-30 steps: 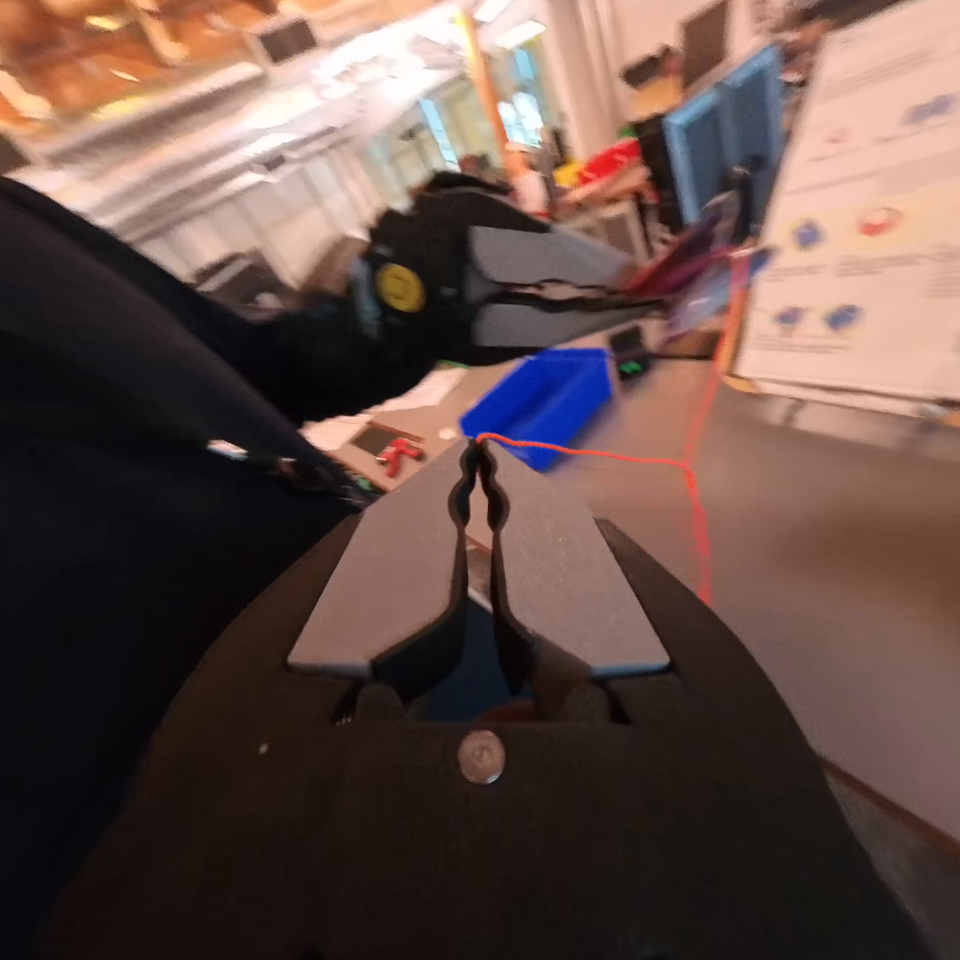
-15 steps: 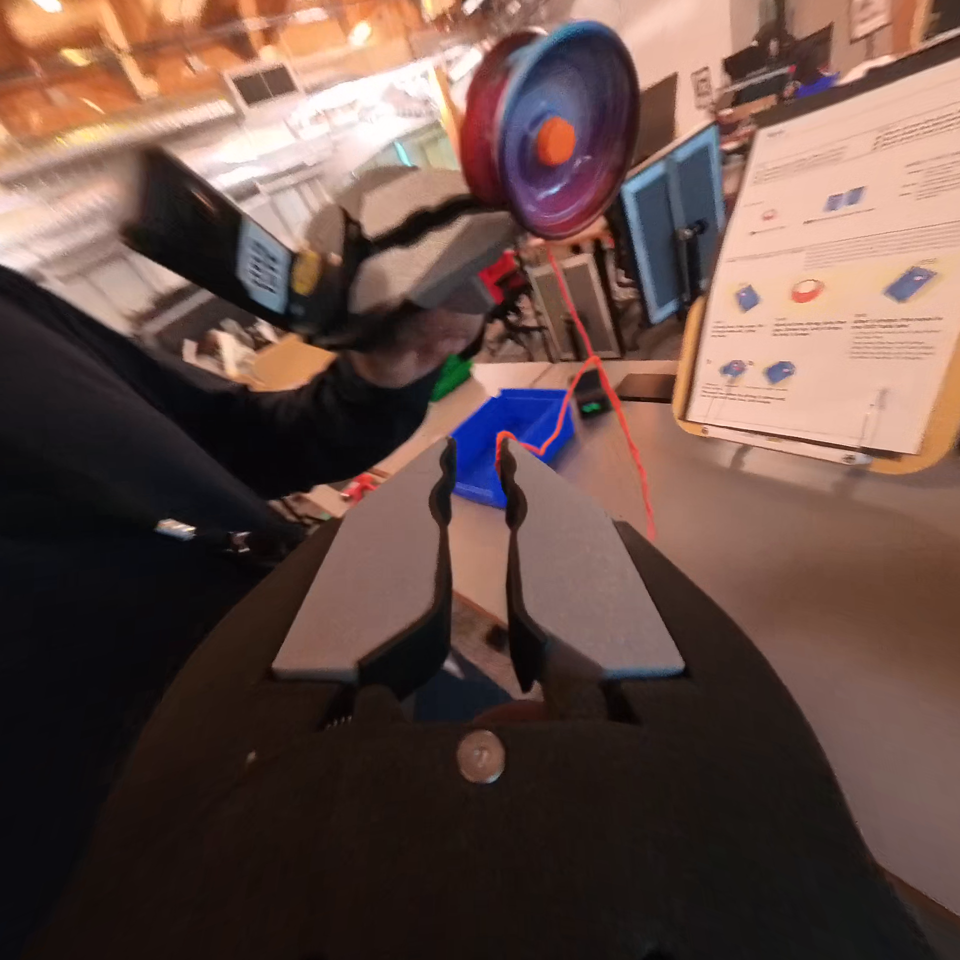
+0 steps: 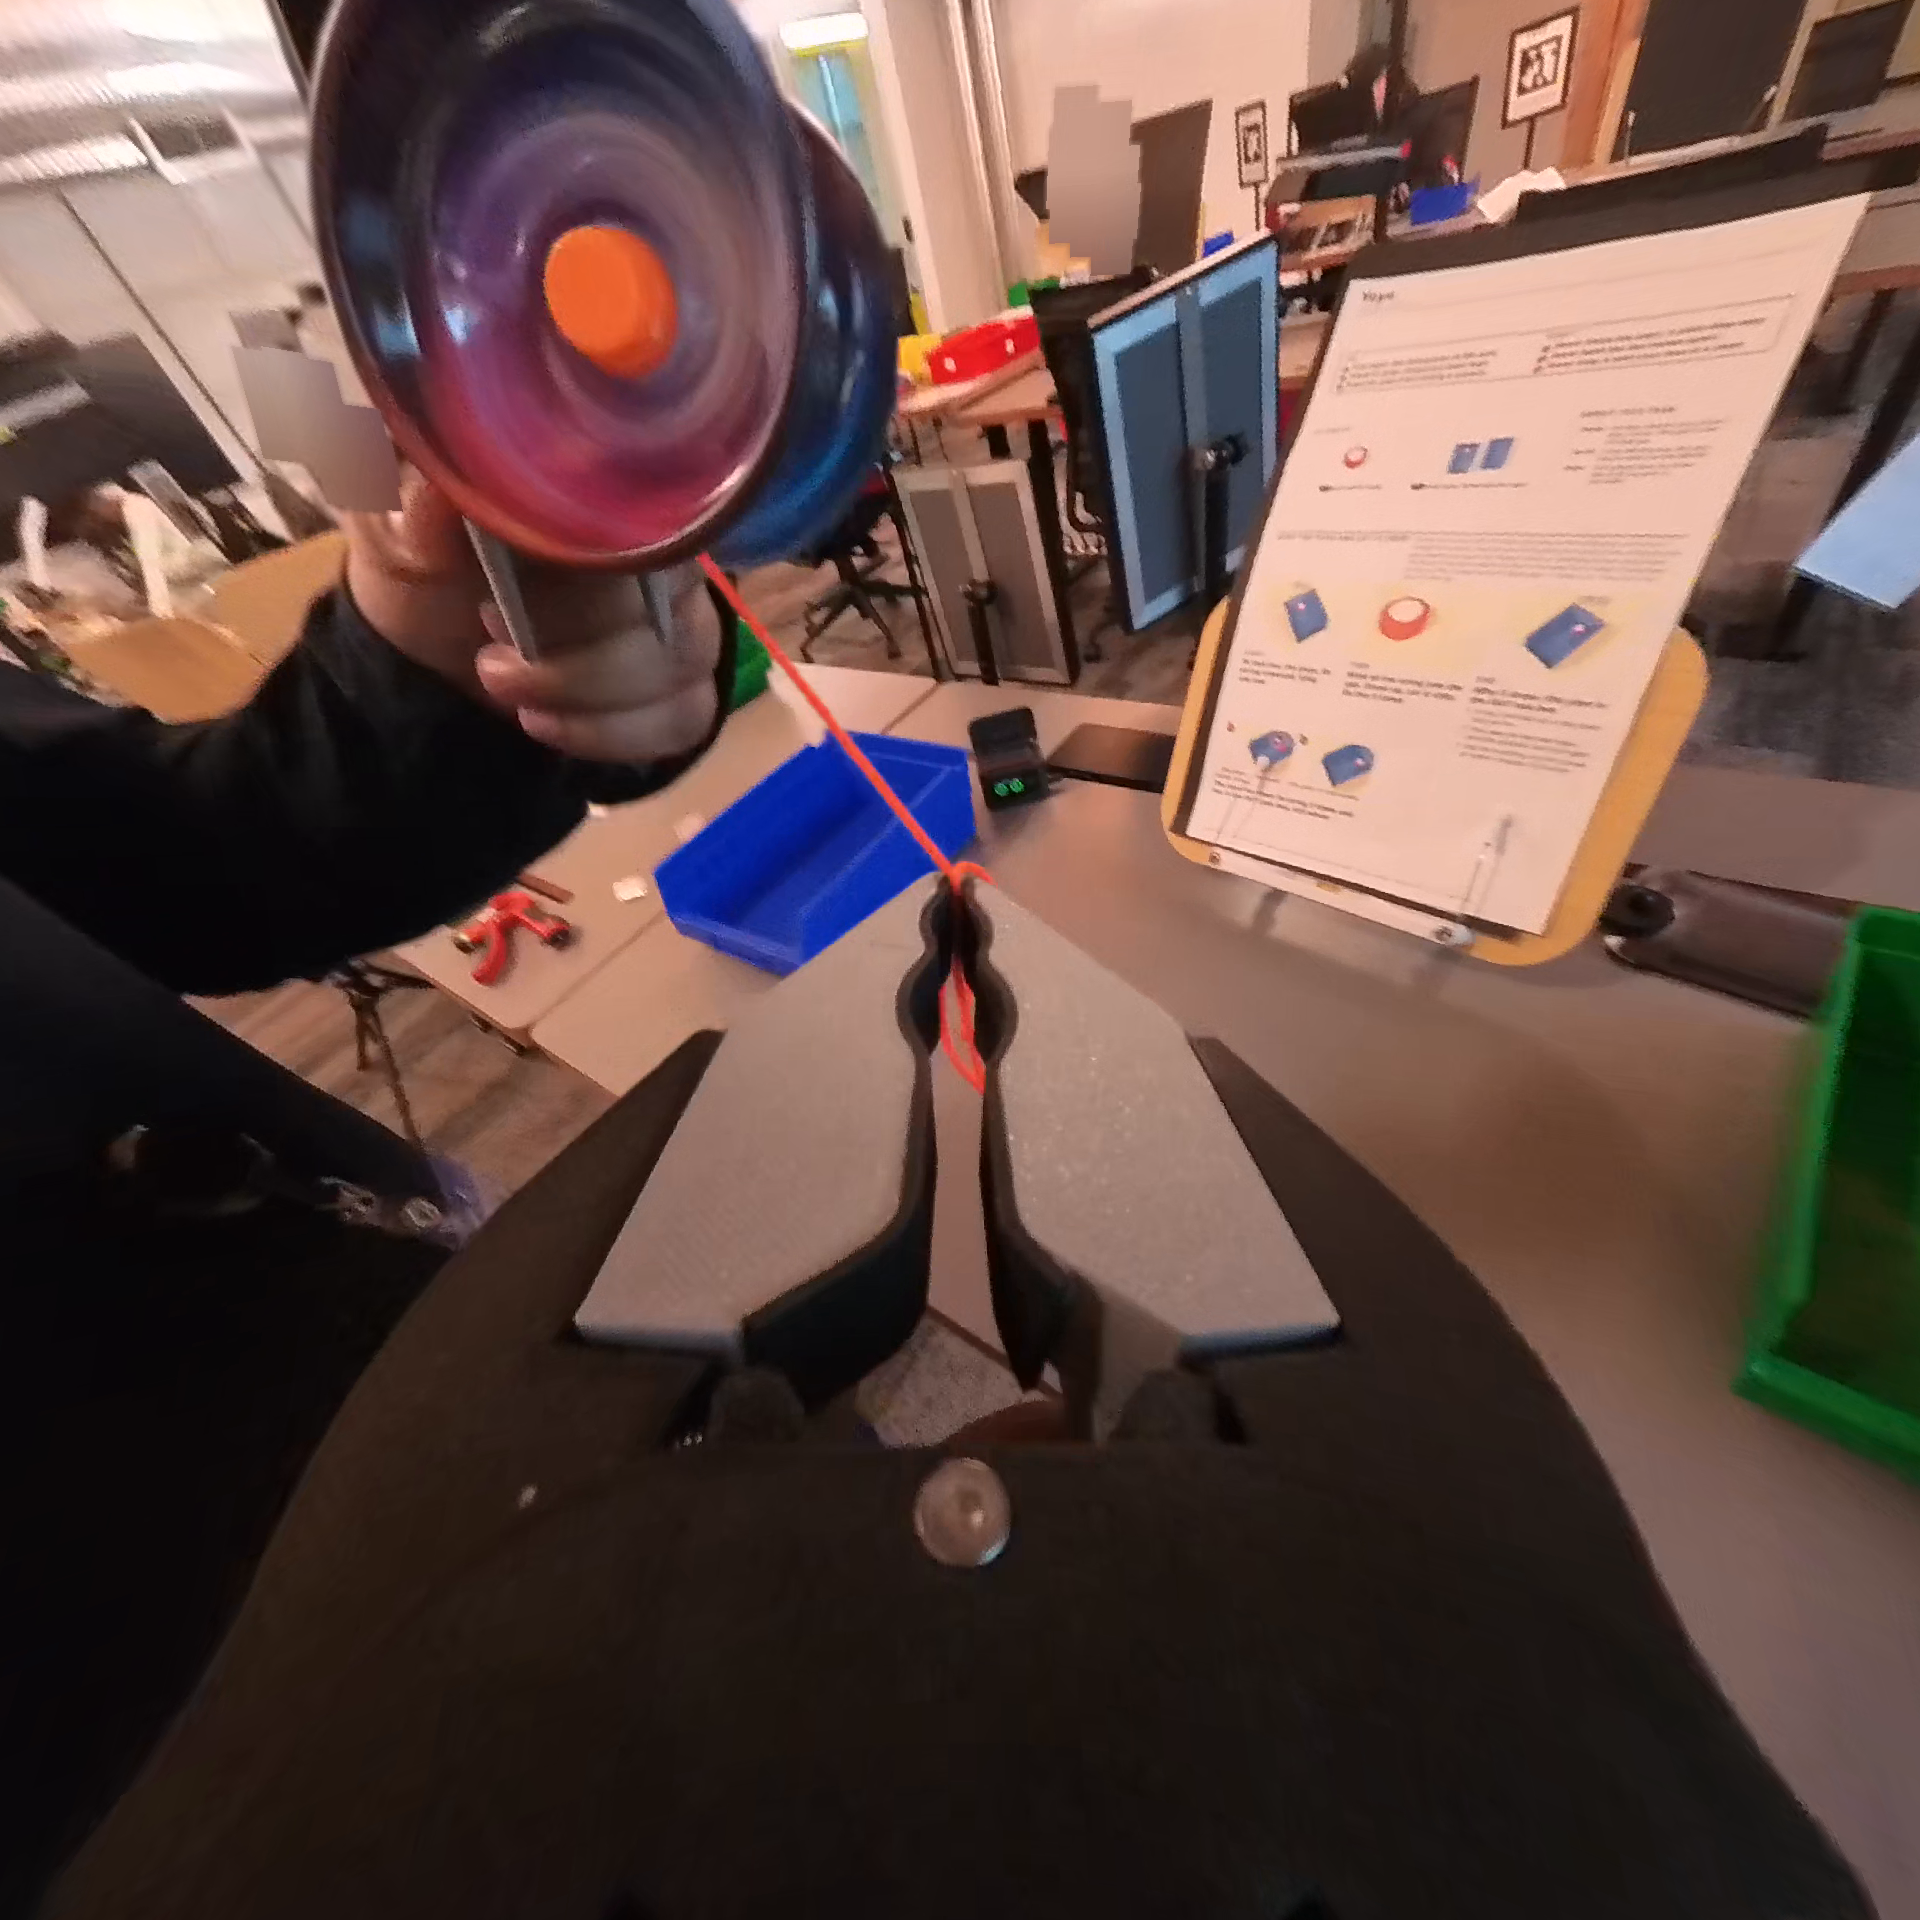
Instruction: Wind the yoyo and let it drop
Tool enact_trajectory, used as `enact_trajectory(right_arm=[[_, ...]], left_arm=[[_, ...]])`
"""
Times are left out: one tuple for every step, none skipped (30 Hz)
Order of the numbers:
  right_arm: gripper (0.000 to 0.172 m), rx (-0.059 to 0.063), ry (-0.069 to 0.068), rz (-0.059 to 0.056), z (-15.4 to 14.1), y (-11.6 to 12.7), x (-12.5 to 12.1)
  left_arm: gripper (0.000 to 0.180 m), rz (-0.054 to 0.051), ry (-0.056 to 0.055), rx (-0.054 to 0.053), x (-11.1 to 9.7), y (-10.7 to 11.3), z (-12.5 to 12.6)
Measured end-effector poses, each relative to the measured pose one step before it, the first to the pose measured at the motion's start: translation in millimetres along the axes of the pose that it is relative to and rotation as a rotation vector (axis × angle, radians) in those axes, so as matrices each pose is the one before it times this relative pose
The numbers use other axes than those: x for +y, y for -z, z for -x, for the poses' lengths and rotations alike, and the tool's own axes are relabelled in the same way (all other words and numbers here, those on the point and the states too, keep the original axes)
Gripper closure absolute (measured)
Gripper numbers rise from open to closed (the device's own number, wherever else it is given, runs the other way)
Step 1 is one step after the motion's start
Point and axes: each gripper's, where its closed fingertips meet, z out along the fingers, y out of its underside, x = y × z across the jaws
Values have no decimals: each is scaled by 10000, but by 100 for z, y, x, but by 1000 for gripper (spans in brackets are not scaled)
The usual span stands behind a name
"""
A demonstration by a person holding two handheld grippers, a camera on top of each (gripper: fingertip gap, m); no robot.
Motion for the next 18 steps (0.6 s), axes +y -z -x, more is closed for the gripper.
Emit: enact_trajectory(right_arm=[[172,248,142,123,-377,389,127],[172,256,124,53,-427,491,3],[172,228,100,7,-443,550,-90],[172,244,80,5,-478,551,-135],[172,272,87,19,-500,534,-135],[172,186,91,23,-342,502,-137],[172,23,60,19,-21,434,-155],[172,-78,10,26,219,358,-145],[172,-185,-21,65,469,247,-53],[172,-266,-60,111,647,97,63],[172,-178,-91,157,538,-103,205],[172,18,-55,238,223,-256,394],[172,204,11,353,-169,-325,609],[172,385,47,411,-595,-316,712],[172,362,25,396,-710,-327,739],[172,180,-97,323,-524,-299,672],[172,55,-188,180,-333,-199,463],[172,-6,-160,58,-142,-41,282]], left_arm=[[179,403,-51,449,488,565,-395],[179,525,-45,405,738,519,-381],[179,711,-34,456,1093,428,-480],[179,838,-22,323,1355,343,-268],[179,835,-51,40,1390,227,95],[179,920,-70,-2,1499,92,112],[179,974,-110,-111,1503,-29,208],[179,1041,-216,-491,1520,-142,680],[180,1201,-354,-758,1649,-237,976],[179,1225,-496,-682,1580,-356,759],[180,909,-564,-327,1015,-445,94],[180,510,-461,48,360,-452,-496],[180,403,-342,209,199,-517,-667],[180,298,-396,123,149,-575,-489],[180,126,-388,93,4,-575,-371],[180,53,-261,88,9,-518,-221],[180,116,-111,-85,210,-453,176],[180,319,-6,-464,593,-393,862]])
